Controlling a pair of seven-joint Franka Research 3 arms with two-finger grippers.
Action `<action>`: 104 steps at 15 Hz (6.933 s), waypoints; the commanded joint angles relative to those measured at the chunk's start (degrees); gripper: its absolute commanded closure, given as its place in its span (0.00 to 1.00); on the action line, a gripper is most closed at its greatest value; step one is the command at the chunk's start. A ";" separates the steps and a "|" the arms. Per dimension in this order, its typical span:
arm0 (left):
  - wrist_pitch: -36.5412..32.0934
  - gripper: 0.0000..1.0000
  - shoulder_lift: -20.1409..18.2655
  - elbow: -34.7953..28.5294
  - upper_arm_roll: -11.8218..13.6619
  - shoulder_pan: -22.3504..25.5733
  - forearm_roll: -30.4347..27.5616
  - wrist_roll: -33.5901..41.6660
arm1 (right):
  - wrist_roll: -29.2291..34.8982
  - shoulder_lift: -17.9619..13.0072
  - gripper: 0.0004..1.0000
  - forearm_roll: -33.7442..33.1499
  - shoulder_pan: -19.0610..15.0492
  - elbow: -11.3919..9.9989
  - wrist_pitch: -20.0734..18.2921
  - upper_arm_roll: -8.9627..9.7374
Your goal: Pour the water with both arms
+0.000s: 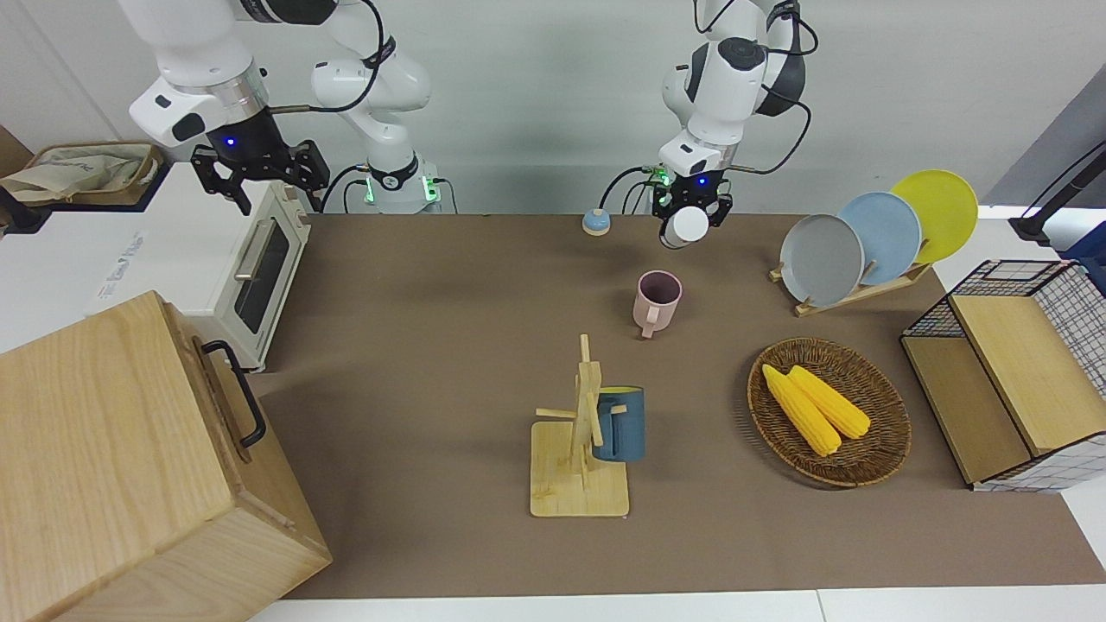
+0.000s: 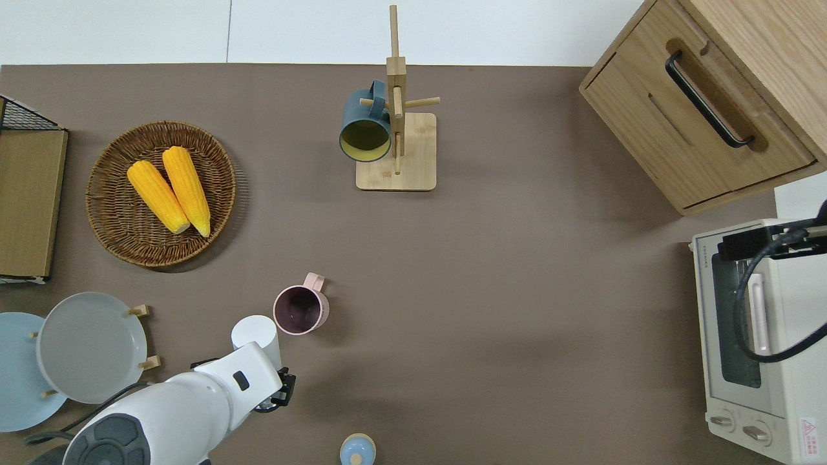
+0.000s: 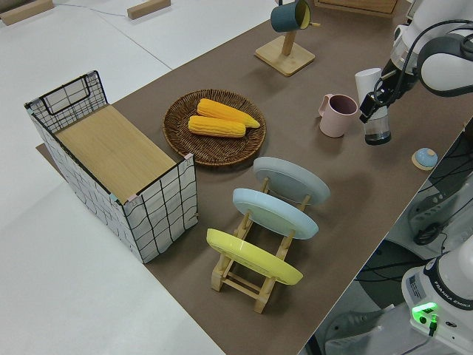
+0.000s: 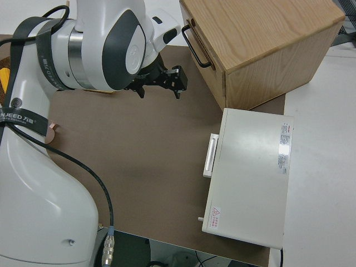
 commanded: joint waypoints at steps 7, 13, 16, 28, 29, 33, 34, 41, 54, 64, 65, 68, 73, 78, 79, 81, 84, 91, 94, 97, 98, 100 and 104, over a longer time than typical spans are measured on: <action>-1.84 1.00 0.98 0.24 0.31 0.05 0.39 -0.73 | -1.16 -1.12 0.01 0.36 0.32 -1.32 0.14 2.35; -3.16 1.00 4.22 2.61 0.31 0.14 1.88 -1.17 | -1.16 -1.12 0.01 0.36 0.23 -1.23 0.14 2.44; -3.69 1.00 6.51 4.02 0.22 0.05 3.03 -2.40 | -1.16 -1.12 0.01 0.36 0.23 -1.23 0.14 2.44; -8.34 1.00 13.46 9.82 0.22 -0.12 5.93 -2.84 | -1.16 -1.12 0.01 0.36 0.23 -1.23 0.14 2.44; -8.61 1.00 14.07 10.00 0.22 -0.03 5.93 -2.76 | -1.16 -1.12 0.01 0.36 0.23 -1.23 0.14 2.44; -9.14 1.00 15.56 10.70 0.22 -0.21 6.72 -2.76 | -1.16 -1.12 0.01 0.36 0.23 -1.23 0.14 2.44; -9.49 1.00 16.18 10.88 0.22 -0.21 6.81 -2.76 | -1.16 -1.04 0.01 0.36 0.23 -1.23 0.14 2.44; -13.78 1.00 18.38 14.12 0.31 -0.03 6.81 -2.67 | -1.16 -1.12 0.01 0.36 0.23 -1.23 0.14 2.44; -20.83 1.00 22.78 18.44 0.31 -0.47 10.67 -3.81 | -1.16 -1.12 0.01 0.36 0.23 -1.23 0.14 2.53; -21.96 1.00 22.86 20.11 0.31 -0.39 10.67 -4.16 | -1.16 -1.12 0.01 0.36 0.23 -1.23 0.14 2.53; -22.40 1.00 22.95 20.54 0.31 -0.30 10.67 -4.16 | -1.16 -1.04 0.01 0.36 0.23 -1.23 0.14 2.44; -23.29 1.00 22.95 21.25 0.31 -0.12 10.67 -4.07 | -1.16 -1.04 0.01 0.36 0.23 -1.23 0.14 2.44; -23.29 1.00 23.04 21.43 0.39 0.05 10.67 -4.16 | -1.16 -1.04 0.01 0.36 0.23 -1.23 0.14 2.44; -23.46 1.00 22.95 21.34 0.39 -0.03 10.67 -4.25 | -1.16 -1.12 0.01 0.36 0.23 -1.23 0.14 2.44; -23.46 1.00 22.86 21.34 0.57 -0.03 10.67 -4.25 | -1.16 -1.04 0.01 0.36 0.23 -1.23 0.14 2.53; -23.46 1.00 22.69 21.25 0.66 -0.03 10.67 -4.34 | -1.16 -1.04 0.01 0.36 0.23 -1.23 0.14 2.44; -22.85 1.00 22.25 21.08 0.83 -0.12 10.67 -4.34 | -1.16 -1.04 0.01 0.36 0.23 -1.23 0.14 2.44; -19.87 1.00 20.50 19.15 1.10 -0.12 10.15 -4.51 | -1.16 -1.04 0.01 0.36 0.23 -1.23 0.14 2.44; -15.74 1.00 17.60 15.55 1.19 -0.12 9.71 -4.60 | -1.07 -1.04 0.01 0.36 0.23 -1.23 0.14 2.53; -12.14 1.00 15.14 13.09 1.27 -0.12 8.48 -4.60 | -1.16 -1.04 0.01 0.36 0.23 -1.23 0.14 2.44; -10.65 1.00 13.91 11.51 1.27 -0.21 7.87 -4.60 | -1.16 -1.12 0.01 0.36 0.23 -1.23 0.14 2.44; -7.22 1.00 11.53 8.43 1.27 -0.21 6.64 -4.51 | -1.16 -1.12 0.01 0.36 0.23 -1.23 0.14 2.44; -4.57 1.00 11.00 7.10 1.27 -0.30 5.41 -4.51 | -1.16 -1.12 0.01 0.36 0.23 -1.23 0.14 2.44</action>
